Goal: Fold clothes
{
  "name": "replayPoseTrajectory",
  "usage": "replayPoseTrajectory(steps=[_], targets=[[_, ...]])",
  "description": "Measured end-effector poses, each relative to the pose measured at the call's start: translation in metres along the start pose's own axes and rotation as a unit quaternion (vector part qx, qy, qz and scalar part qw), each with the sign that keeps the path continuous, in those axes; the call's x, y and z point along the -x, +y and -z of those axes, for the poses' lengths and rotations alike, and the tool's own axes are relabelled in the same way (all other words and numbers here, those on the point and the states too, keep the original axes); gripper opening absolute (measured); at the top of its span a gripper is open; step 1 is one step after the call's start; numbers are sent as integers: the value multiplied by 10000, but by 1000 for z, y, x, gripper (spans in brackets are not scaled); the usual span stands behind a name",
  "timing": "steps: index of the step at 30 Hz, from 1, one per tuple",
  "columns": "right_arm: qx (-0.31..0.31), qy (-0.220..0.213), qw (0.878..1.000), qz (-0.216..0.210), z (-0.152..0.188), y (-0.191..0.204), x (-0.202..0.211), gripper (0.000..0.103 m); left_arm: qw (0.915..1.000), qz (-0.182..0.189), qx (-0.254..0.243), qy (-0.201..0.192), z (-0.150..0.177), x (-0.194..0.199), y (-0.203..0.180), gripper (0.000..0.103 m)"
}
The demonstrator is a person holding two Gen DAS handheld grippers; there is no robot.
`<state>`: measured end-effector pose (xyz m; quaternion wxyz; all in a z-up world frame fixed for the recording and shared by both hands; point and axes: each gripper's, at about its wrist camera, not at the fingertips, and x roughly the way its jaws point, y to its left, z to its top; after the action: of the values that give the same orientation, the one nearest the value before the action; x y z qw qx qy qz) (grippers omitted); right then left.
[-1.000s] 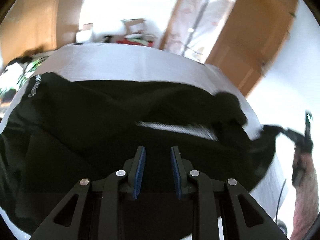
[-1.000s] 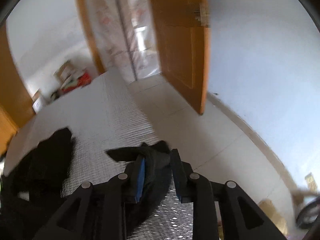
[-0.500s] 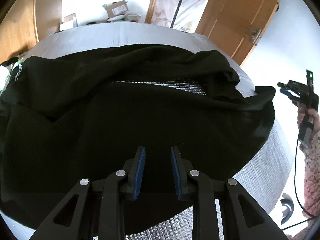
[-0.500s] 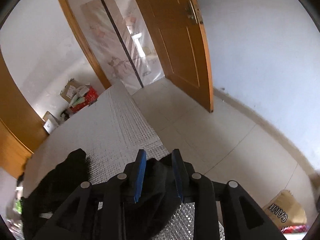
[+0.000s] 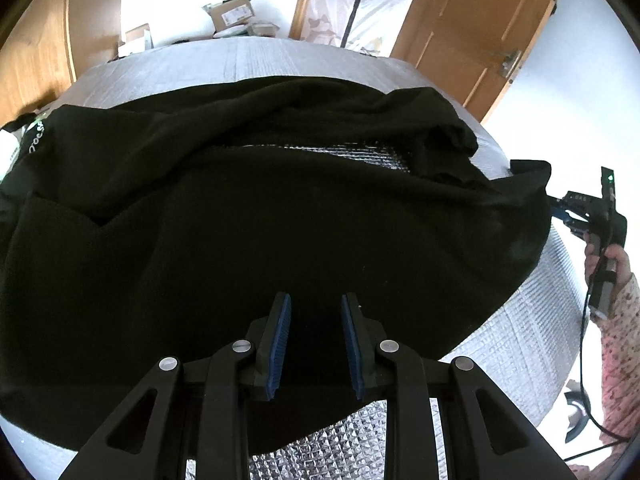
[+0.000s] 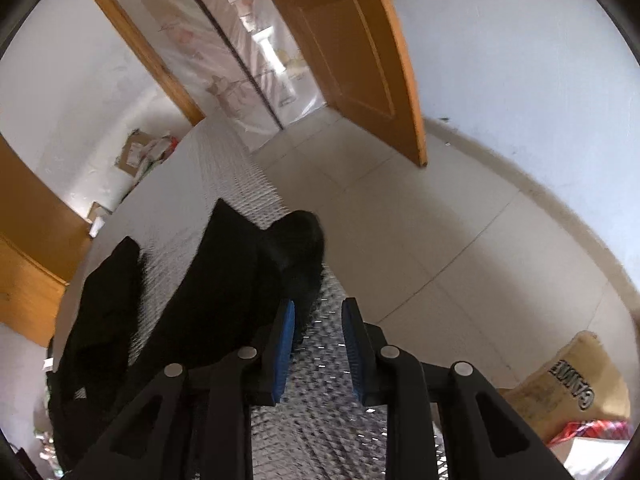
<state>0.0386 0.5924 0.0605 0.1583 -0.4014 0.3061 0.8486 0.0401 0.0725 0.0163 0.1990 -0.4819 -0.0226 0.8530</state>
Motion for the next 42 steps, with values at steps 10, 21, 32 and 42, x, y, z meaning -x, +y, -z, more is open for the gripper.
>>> replayPoseTrajectory(steps=[10,21,32,42], targets=[[438,-35,9989,154,10,23,-10,4,10000,-42,61,14,-1,-3,0,27],[223,-865,9958,186,11,15,53,3,9999,-25,105,4,-1,-2,1,27],[90,-895,9926,813,44,-4,64,3,9999,58,114,3,2,1,4,27],[506,-1164,9836,1282,58,11,80,5,9939,-126,809,-744,11,51,51,27]])
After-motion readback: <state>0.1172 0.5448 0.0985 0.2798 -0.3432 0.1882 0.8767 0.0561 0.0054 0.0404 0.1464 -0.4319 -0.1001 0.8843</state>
